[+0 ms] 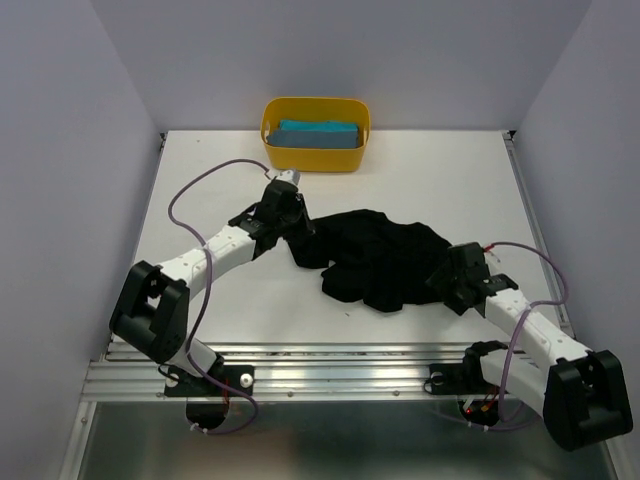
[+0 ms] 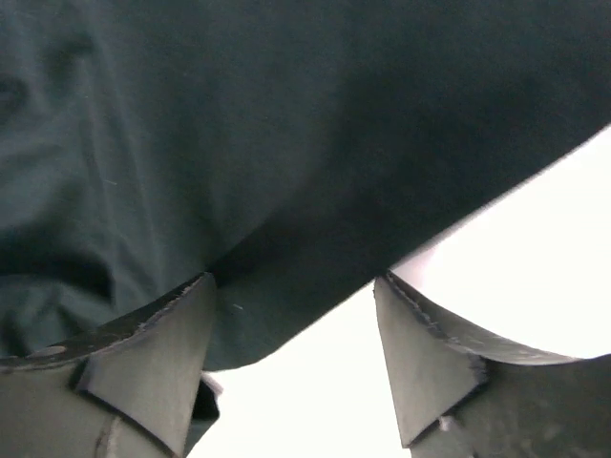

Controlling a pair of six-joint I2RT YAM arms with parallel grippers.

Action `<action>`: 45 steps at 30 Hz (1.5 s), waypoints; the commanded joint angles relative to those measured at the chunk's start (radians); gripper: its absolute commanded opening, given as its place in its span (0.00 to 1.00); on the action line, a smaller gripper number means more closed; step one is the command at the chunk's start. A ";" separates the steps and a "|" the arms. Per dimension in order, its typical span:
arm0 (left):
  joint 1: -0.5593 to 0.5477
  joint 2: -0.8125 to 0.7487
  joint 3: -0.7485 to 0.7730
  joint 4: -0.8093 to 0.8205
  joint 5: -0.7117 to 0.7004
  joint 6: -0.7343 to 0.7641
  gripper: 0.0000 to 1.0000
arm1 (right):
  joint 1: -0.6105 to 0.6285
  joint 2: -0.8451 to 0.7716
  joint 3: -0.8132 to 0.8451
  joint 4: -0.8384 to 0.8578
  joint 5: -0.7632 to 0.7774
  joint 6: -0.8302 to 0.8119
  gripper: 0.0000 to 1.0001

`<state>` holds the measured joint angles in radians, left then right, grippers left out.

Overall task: Roll the t-shirts
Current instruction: Flatten out the T-shirt at the center of the board.

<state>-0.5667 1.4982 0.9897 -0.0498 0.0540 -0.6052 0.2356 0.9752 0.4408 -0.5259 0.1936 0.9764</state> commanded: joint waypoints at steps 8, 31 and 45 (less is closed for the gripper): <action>-0.173 -0.058 -0.065 -0.021 0.135 0.009 0.79 | -0.038 0.069 -0.008 0.175 0.009 0.012 0.54; 0.053 0.065 0.349 -0.209 0.043 0.159 0.00 | -0.142 0.252 0.462 0.205 0.033 -0.168 0.01; 0.232 -0.106 0.788 -0.299 0.096 0.254 0.00 | -0.162 0.182 0.989 0.207 0.007 -0.310 0.01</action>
<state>-0.3321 1.5265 1.8858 -0.3687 0.1249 -0.3855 0.0795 1.2743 1.4620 -0.3344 0.1841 0.7391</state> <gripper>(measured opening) 0.037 0.038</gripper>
